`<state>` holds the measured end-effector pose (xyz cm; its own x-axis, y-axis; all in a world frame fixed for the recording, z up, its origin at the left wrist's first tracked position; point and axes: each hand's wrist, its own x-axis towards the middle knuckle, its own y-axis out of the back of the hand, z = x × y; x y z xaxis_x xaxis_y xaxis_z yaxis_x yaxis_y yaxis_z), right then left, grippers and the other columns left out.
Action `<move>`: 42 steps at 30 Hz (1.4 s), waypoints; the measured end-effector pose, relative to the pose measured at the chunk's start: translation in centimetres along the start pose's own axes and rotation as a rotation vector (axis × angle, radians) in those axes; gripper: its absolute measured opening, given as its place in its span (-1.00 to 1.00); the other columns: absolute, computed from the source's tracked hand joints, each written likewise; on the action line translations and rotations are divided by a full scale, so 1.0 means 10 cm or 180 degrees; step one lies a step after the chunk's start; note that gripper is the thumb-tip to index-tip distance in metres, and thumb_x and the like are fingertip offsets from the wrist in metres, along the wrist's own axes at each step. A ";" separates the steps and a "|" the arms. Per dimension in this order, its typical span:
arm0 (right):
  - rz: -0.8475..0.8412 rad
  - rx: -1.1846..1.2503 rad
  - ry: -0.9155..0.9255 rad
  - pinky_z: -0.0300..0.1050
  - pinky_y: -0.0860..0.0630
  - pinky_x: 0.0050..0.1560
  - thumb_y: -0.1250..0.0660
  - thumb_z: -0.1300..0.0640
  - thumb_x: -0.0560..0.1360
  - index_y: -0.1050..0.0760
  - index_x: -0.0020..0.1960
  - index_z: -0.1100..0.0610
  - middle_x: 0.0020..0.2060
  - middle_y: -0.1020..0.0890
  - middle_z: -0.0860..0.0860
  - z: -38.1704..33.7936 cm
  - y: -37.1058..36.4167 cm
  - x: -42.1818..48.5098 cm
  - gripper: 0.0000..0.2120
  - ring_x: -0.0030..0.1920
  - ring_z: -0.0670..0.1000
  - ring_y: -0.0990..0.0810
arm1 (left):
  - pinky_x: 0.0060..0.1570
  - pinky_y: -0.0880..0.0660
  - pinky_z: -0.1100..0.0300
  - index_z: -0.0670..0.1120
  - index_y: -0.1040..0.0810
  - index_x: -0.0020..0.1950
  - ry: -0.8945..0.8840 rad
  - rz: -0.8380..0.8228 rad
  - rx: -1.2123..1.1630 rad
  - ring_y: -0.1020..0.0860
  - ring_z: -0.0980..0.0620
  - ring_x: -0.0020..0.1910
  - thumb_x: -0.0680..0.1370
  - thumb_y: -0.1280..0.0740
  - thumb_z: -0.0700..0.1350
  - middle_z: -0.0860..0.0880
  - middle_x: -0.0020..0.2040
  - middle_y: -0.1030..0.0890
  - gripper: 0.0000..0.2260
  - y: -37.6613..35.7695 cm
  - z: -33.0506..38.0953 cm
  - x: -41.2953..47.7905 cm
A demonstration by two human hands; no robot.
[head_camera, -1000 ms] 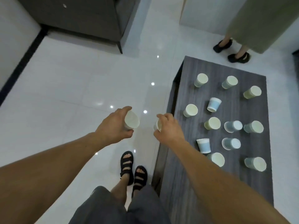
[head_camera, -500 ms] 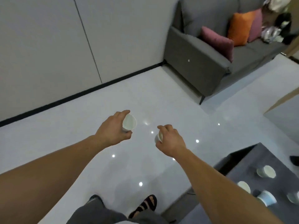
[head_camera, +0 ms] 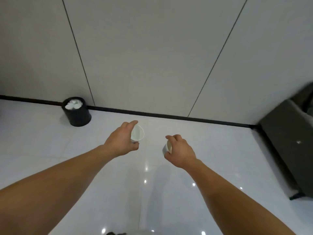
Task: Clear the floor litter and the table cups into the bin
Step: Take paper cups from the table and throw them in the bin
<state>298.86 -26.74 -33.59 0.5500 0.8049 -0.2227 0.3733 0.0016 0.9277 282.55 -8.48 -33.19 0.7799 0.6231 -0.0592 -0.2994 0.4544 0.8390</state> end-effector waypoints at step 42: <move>-0.0852 -0.0167 0.1666 -0.03 -0.45 0.22 -0.34 -0.05 0.46 -0.18 0.49 -0.02 0.37 -0.33 0.01 -4.79 -0.80 5.70 -0.34 0.30 0.10 -0.38 | 0.10 -0.47 0.08 0.04 -0.20 0.47 0.1634 0.0674 -0.0106 -0.44 -0.08 0.16 0.38 -0.46 0.00 -0.04 0.28 -0.33 -0.27 2.80 -4.96 2.92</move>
<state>291.46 47.60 -39.32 -0.0052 0.9582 -0.2860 0.4034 0.2637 0.8762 269.64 54.01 -38.23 0.3353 0.9294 -0.1541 -0.4442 0.3002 0.8441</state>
